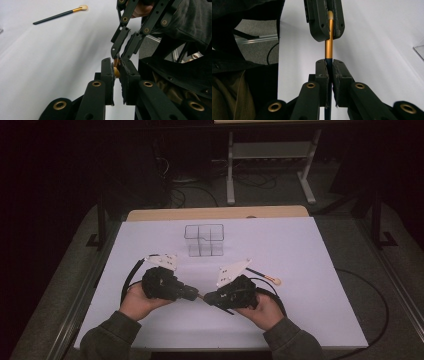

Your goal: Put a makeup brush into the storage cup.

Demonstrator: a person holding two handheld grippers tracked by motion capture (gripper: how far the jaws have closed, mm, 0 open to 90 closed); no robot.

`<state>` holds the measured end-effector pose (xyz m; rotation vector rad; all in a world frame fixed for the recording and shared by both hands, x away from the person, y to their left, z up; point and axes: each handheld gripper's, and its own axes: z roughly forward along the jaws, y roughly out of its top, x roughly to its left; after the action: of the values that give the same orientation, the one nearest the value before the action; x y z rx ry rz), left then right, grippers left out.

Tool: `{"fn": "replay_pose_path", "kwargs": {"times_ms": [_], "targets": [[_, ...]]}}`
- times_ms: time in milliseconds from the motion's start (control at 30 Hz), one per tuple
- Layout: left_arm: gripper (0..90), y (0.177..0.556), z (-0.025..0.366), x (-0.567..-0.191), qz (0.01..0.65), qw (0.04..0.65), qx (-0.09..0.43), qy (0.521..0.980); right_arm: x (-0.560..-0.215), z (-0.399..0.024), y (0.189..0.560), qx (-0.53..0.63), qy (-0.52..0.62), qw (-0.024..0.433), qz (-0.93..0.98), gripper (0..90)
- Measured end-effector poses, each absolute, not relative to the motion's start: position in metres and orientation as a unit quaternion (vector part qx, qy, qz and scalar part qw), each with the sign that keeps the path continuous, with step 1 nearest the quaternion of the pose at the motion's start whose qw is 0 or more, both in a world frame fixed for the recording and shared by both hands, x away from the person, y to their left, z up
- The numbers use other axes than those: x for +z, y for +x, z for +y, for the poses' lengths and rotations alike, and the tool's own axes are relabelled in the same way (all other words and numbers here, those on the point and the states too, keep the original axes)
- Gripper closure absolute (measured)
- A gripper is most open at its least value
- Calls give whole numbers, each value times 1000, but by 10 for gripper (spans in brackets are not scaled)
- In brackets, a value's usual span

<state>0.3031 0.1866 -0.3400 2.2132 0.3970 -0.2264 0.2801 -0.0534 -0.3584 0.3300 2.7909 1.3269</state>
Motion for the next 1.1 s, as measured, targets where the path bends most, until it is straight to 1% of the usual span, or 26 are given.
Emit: {"fn": "replay_pose_path", "kwargs": {"times_ms": [200,400,433,467,533,567,667,933,1100], "targets": [[841,302,184,-336,154,422,-99,888,-359,-51,279,421,89,30,902,827],[843,301,180,-332,150,412,-91,894,-359,-51,278,422,88,29,902,821],[843,301,179,-332,148,406,-91,897,-360,-50,279,422,93,18,901,811],[843,299,176,-330,145,392,-82,905,-361,-50,280,419,92,18,903,804],[843,299,174,-328,138,385,-74,910,-362,-49,281,415,100,1,904,745],[843,299,174,-328,136,385,-73,910,-363,-49,282,412,101,1,905,726],[843,299,173,-324,133,380,-67,913,-363,-48,283,405,104,2,909,703],[842,297,171,-319,131,369,-58,918,-358,-42,285,390,92,7,916,724],[843,296,168,-318,126,365,-58,921,-355,-37,286,382,86,4,920,756]]}}
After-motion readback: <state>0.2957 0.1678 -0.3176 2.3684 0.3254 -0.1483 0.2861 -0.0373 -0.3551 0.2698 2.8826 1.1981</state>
